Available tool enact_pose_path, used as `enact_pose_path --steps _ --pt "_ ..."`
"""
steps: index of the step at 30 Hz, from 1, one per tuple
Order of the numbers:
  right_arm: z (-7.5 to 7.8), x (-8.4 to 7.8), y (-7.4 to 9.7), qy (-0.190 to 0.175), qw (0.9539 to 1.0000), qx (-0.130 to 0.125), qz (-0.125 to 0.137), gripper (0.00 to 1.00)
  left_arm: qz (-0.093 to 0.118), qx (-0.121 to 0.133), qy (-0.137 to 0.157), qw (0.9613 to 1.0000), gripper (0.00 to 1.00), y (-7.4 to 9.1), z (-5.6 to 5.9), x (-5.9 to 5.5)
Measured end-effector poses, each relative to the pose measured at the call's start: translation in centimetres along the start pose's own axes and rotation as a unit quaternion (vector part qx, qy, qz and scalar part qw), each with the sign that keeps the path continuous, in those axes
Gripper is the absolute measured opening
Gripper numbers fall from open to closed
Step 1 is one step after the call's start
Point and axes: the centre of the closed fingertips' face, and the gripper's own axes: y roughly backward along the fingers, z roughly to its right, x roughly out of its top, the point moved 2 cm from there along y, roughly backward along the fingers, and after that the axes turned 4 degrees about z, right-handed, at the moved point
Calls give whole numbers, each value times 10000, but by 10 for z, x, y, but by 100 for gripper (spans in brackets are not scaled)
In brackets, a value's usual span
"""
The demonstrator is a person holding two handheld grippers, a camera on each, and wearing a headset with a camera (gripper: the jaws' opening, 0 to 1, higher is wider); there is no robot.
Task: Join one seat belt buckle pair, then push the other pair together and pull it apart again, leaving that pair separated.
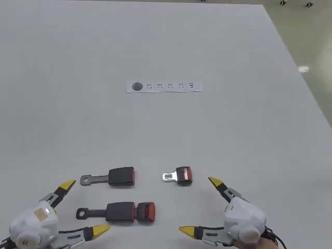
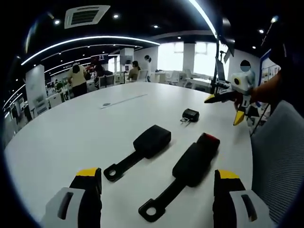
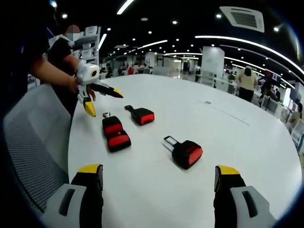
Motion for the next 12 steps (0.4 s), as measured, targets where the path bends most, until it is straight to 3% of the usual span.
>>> enact_pose_path --steps 12 --pt "-1 0 1 25 10000 41 -19 99 1 -76 -20 10000 100 0 2 2"
